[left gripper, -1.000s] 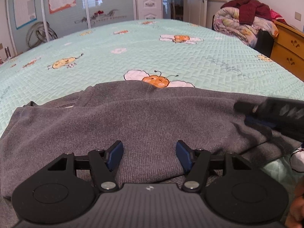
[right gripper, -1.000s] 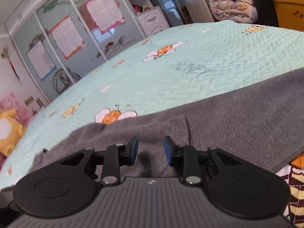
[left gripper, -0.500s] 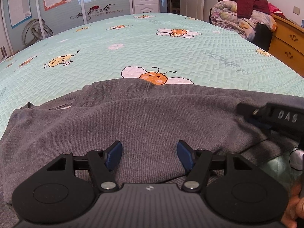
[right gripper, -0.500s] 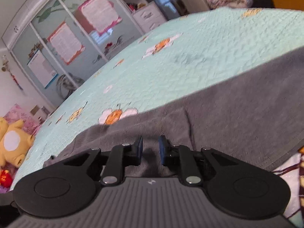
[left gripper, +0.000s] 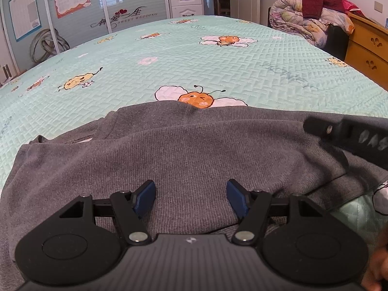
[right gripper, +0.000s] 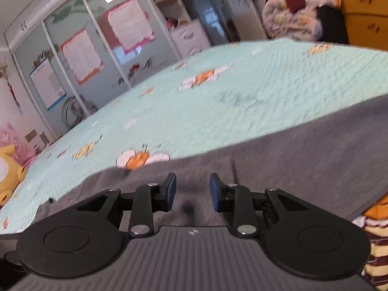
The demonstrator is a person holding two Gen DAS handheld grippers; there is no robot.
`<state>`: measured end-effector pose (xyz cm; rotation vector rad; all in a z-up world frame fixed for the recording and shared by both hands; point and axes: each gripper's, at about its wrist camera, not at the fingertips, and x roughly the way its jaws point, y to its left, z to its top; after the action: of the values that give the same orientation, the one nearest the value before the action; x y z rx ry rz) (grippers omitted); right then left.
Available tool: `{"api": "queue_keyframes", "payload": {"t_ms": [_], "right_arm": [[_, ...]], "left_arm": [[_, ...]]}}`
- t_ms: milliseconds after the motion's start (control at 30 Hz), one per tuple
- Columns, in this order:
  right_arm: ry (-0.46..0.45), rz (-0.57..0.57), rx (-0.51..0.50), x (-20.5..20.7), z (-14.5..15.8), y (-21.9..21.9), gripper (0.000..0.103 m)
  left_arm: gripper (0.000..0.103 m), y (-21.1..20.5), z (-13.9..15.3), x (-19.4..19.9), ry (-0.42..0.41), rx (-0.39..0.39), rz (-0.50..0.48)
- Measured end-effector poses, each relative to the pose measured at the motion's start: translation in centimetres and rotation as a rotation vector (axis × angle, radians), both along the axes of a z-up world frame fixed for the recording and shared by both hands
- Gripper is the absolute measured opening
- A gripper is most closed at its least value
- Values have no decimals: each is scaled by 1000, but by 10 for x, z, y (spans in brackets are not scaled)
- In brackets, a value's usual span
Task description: Fold clothes
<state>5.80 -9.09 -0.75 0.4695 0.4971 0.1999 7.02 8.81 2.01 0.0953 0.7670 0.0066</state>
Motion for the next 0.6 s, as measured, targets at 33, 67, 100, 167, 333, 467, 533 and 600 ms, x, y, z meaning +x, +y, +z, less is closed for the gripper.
{"api": "queue_keyframes", "payload": {"t_ms": [33,67,100,167,333,467,533,600], "right_arm": [[-15,19,42,0,-1,-2,31],[-30,37,84,-1,-1,-4,31],[-46,56,125,-1,-2,-6,31],[-59,90,175,0,-2,-9,33],[74,24,39,7,-10,-3,31],[26,0,40,-3,-5,-6,34],[-11,25,98,-5,-2,-10,36],[-48,65,171,-6,-1,-16,36]], "left_arm": [[68,0,0,0,0,1,0],[68,-1,0,0,0,3,1],[69,-1,0,0,-1,4,0],[69,-1,0,0,-2,7,1],[69,-2,0,-1,-2,13,2],[69,-3,0,0,-1,16,4],[69,-3,0,0,-1,18,5],[69,-4,0,0,-2,20,5]]}}
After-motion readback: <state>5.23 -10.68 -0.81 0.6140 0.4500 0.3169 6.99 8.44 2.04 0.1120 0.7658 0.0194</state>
